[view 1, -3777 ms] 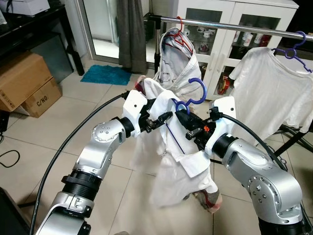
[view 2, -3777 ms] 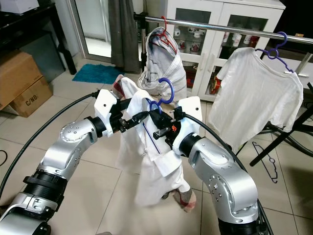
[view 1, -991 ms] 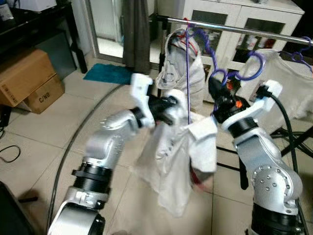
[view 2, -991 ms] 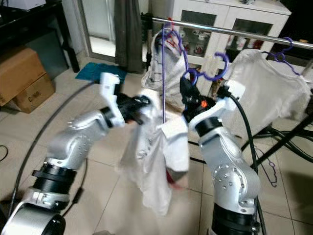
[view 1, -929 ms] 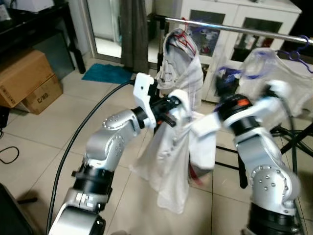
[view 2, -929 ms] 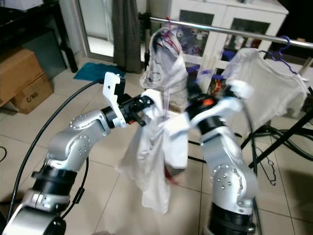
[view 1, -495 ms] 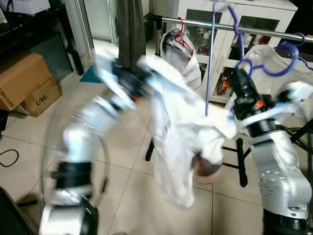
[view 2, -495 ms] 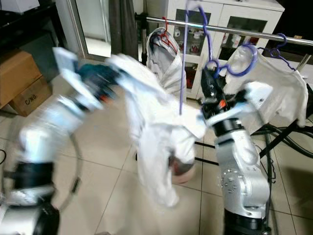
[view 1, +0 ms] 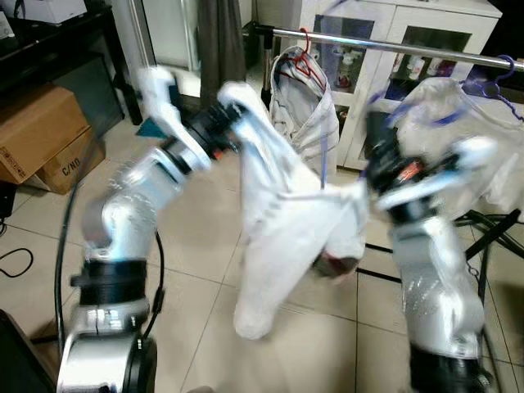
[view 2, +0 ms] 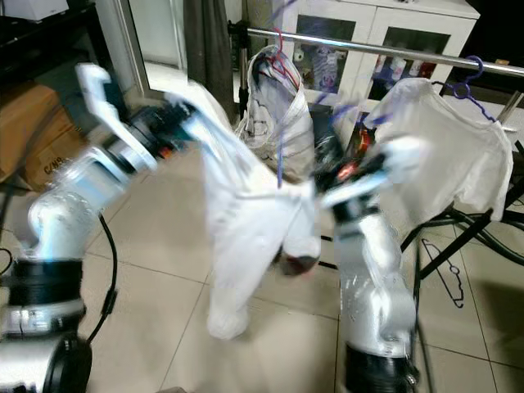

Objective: Hang hanger

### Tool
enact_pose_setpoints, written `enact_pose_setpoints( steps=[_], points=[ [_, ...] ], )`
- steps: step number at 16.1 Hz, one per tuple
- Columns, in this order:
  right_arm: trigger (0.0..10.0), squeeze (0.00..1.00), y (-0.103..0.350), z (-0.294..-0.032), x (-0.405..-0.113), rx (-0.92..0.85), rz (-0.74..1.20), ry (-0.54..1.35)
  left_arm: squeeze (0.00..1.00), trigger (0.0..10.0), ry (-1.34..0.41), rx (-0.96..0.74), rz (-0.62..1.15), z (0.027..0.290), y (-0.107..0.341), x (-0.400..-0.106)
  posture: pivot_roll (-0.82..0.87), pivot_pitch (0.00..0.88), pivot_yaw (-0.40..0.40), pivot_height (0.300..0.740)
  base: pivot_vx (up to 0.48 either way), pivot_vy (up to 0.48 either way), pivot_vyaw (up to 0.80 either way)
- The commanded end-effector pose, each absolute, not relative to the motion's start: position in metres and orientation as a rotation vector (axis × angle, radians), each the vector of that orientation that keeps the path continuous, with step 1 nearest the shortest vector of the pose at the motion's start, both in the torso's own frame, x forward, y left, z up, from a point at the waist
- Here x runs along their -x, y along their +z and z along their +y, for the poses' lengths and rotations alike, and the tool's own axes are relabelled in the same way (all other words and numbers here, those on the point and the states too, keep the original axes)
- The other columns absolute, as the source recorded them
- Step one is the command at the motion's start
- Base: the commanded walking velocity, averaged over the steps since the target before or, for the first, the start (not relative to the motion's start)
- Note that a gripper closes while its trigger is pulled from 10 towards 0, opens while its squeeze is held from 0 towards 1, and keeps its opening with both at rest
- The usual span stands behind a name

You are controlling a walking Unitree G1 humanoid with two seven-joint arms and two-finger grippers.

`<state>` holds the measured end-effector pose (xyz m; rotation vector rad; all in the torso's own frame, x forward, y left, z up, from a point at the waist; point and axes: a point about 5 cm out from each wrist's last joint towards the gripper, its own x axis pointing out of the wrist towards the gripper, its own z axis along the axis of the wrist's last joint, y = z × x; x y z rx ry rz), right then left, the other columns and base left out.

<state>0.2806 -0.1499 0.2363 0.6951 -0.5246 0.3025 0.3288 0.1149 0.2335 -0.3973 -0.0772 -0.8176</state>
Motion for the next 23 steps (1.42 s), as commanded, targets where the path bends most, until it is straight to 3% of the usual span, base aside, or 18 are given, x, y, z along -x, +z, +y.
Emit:
enact_pose_setpoints(
  steps=[1,3,5,6,9,11,12,13,15,18,20,22,23],
  points=[
    [0.0,0.00,0.242,-0.163,-0.278,-0.799,-0.568,0.259,0.00,0.0,-0.862,0.365,-0.028,0.103,0.227,-0.324,0.03,0.000,0.013,0.740,0.000,0.000,0.00],
    [0.0,0.00,0.240,-0.176,-0.278,-0.980,-0.608,0.221,0.00,0.0,-0.953,0.345,0.030,0.086,0.214,-0.310,0.03,0.000,0.015,0.740,0.000,0.000,0.00],
    [0.0,0.00,0.228,-0.170,-0.282,-0.601,-0.509,0.219,0.00,0.0,-1.013,0.413,-0.026,0.082,0.226,-0.305,0.02,0.000,0.017,0.740,0.000,0.000,0.00],
    [0.0,0.00,0.213,-0.162,-0.287,-0.285,-0.406,0.223,0.00,0.0,-1.056,0.508,-0.118,0.082,0.245,-0.302,0.03,0.000,0.016,0.740,0.000,0.000,0.00],
    [0.0,0.00,0.206,-0.146,-0.292,-0.145,-0.374,0.311,0.00,0.0,-0.949,0.631,-0.282,0.103,0.287,-0.319,0.03,0.000,0.015,0.740,0.000,0.000,0.00],
    [0.0,0.00,0.203,-0.127,-0.293,-0.104,-0.362,0.428,0.00,0.0,-0.853,0.592,-0.308,0.114,0.296,-0.332,0.03,0.000,0.014,0.740,0.000,0.000,0.00],
    [0.0,0.00,0.204,-0.120,-0.293,-0.128,-0.374,0.463,0.00,0.0,-0.805,0.570,-0.320,0.120,0.298,-0.338,0.04,0.000,0.015,0.740,0.000,0.000,0.00],
    [0.0,0.00,0.215,-0.126,-0.298,-0.369,-0.420,0.378,0.00,0.0,-0.786,0.575,-0.307,0.127,0.295,-0.341,0.03,0.000,0.018,0.740,0.000,0.000,0.00],
    [0.0,0.00,0.225,-0.138,-0.304,-0.510,-0.478,0.306,0.00,0.0,-0.824,0.568,-0.256,0.124,0.285,-0.336,0.03,0.000,0.023,0.740,0.000,0.000,0.00],
    [0.0,0.00,0.244,-0.165,-0.311,-0.747,-0.599,0.212,0.00,0.0,-0.981,0.500,-0.042,0.098,0.242,-0.313,0.02,0.000,0.031,0.740,0.000,0.000,0.00],
    [0.0,0.00,0.246,-0.174,-0.312,-0.802,-0.615,0.196,0.00,0.0,-0.942,0.446,0.033,0.092,0.221,-0.311,0.02,0.000,0.033,0.740,0.000,0.000,0.00],
    [0.0,0.00,0.240,-0.177,-0.312,-0.698,-0.567,0.178,0.00,0.0,-0.934,0.431,0.036,0.091,0.217,-0.308,0.02,0.000,0.034,0.740,0.000,0.000,0.00],
    [0.0,0.00,0.227,-0.175,-0.312,-0.606,-0.452,0.170,0.00,0.0,-0.876,0.397,0.035,0.099,0.215,-0.310,0.02,0.000,0.034,0.740,0.000,0.000,0.00]
  ],
)
